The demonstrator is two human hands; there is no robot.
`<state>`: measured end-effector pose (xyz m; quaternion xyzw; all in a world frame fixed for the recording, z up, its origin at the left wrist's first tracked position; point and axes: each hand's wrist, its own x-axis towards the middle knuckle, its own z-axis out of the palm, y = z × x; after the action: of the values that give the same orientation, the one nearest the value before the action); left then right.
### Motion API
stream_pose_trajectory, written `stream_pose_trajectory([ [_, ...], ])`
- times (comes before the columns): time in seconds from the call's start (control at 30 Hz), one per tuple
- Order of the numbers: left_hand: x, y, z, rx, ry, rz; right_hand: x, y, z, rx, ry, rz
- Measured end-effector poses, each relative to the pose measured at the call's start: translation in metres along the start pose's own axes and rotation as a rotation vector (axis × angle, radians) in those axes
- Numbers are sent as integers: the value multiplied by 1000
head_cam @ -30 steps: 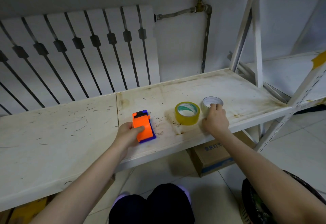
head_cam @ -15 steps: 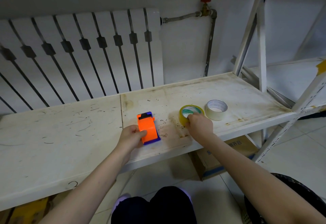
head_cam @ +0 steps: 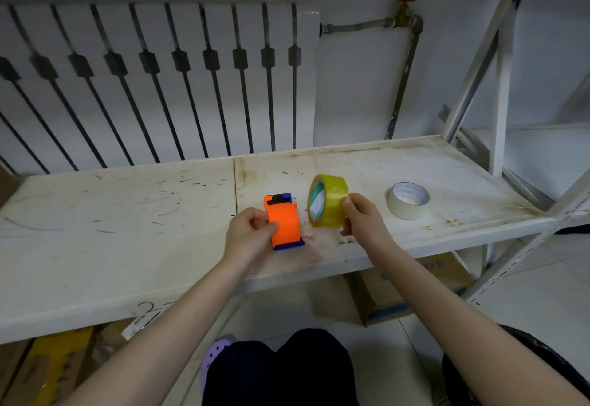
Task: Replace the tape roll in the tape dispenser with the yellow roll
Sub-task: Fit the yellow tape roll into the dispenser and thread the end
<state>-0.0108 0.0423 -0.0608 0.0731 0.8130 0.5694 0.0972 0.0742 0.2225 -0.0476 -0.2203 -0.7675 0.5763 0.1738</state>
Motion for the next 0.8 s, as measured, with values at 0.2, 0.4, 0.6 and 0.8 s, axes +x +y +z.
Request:
stream_pose_trajectory([
  [0.2, 2, -3, 3, 16, -104, -15, -9, 13, 22, -174, 7, -93],
  [0.4, -2, -10, 8, -77, -94, -19, -13, 8, 41, -249, 22, -91],
  [0.6, -8, -16, 4, -74, -75, 53, -17, 5, 50, -320, -6, -125],
  [0.8, -15, -12, 4, 20, -48, 156, -23, 3, 53, -357, 69, -137],
])
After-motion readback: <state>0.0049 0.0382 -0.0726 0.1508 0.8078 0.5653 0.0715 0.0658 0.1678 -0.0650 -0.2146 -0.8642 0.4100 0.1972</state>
